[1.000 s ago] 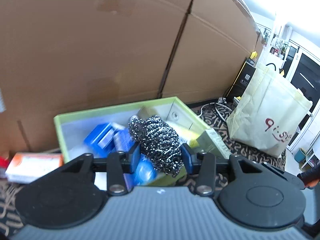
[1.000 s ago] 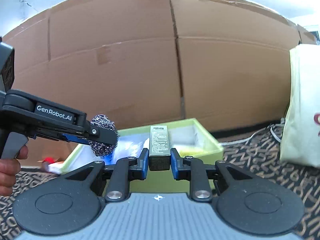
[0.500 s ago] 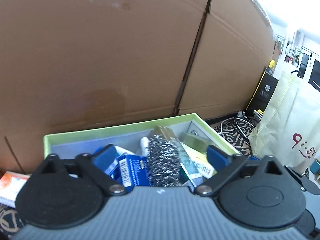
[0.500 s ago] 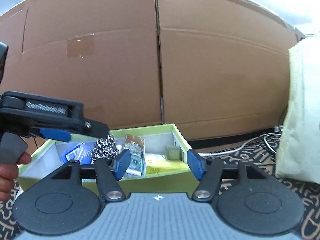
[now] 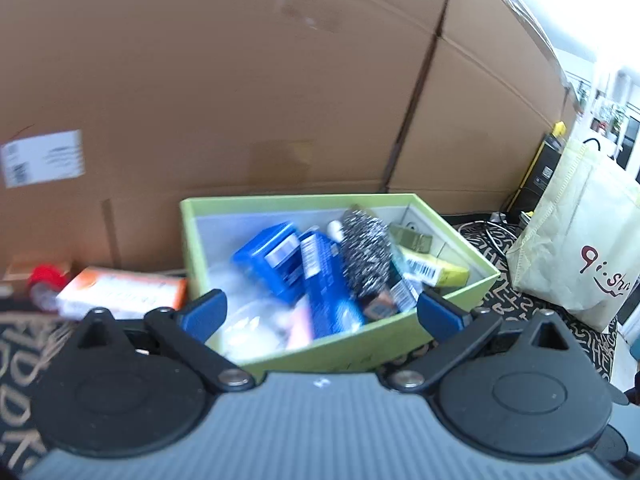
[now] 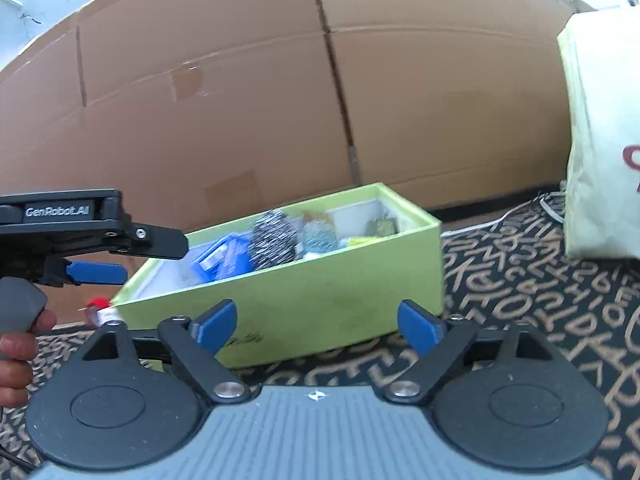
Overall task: Organize objects
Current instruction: 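Return both tools to the remaining items on the mat, then grasp the clear plastic packet with the right tool while the left tool grasps the red tape roll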
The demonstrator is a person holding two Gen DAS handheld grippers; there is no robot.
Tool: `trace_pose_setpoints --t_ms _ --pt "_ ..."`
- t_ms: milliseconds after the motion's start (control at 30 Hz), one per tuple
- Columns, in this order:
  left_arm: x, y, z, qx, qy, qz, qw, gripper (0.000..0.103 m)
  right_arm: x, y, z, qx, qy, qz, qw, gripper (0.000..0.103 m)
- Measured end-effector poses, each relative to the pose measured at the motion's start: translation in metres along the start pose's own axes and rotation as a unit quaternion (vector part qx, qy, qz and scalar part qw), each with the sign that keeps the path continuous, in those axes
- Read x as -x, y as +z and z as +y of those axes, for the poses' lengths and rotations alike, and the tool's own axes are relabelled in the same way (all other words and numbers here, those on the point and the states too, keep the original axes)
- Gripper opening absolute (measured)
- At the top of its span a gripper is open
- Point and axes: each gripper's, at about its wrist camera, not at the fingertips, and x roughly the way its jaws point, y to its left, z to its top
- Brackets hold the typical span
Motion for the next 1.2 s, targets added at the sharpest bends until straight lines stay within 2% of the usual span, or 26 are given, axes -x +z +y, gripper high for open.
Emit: trace_pose_setpoints --t_ms 367,633,1000,1200 --pt "0.062 -0.053 0.055 0.040 0.064 0.014 0.9971 0.103 0.013 -0.026 0.047 0.014 0.047 0.044 0.998 0.092" --pt "0.085 -0.076 0.102 0.086 0.115 0.015 0.9895 0.103 0.010 -0.043 0.087 0.044 0.081 0.077 0.993 0.092" --pt "0.092 -0.072 0.160 0.135 0.155 -0.004 0.9786 0.103 0.001 -0.054 0.145 0.112 0.125 0.094 0.981 0.092" --pt "0.073 -0.055 0.181 0.119 0.175 -0.005 0.9775 0.103 -0.010 -0.058 0.167 0.135 0.138 0.105 0.976 0.092"
